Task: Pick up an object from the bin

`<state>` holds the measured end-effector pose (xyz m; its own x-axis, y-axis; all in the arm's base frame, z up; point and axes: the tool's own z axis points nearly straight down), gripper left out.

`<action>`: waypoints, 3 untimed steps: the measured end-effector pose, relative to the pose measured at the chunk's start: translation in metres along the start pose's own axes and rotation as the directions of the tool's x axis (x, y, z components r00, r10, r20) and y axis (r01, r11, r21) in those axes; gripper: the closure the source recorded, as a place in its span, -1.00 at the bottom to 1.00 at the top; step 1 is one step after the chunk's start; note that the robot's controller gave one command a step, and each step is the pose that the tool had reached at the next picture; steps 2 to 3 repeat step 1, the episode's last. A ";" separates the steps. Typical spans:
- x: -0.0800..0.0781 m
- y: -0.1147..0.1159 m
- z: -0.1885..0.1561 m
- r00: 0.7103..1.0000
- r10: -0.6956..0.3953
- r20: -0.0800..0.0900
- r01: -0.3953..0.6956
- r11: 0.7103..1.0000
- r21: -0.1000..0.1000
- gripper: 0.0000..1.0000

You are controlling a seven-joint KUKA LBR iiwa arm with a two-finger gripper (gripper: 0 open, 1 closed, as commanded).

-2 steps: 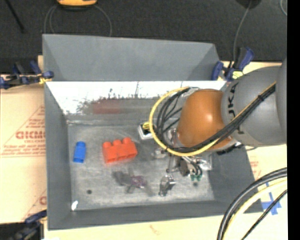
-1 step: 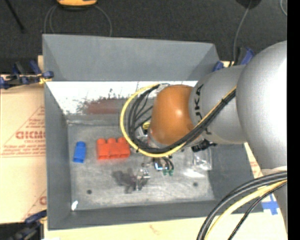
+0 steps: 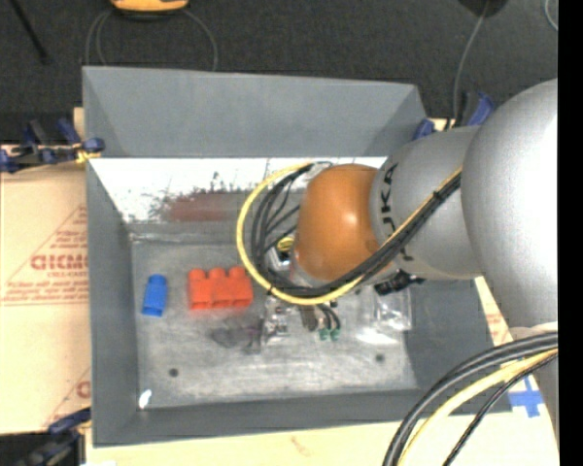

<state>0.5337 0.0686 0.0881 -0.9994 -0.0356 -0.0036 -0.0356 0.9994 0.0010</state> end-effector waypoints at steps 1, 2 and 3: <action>-0.001 0.007 -0.138 0.994 -0.105 0.008 0.105 0.994 0.002 1.00; -0.001 0.007 -0.138 0.994 -0.105 0.008 0.105 0.994 0.002 1.00; -0.001 0.007 -0.138 0.994 -0.105 0.008 0.105 0.994 0.002 1.00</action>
Offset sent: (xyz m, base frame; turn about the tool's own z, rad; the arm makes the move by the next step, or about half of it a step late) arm -0.0023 0.0078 0.1326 -0.1061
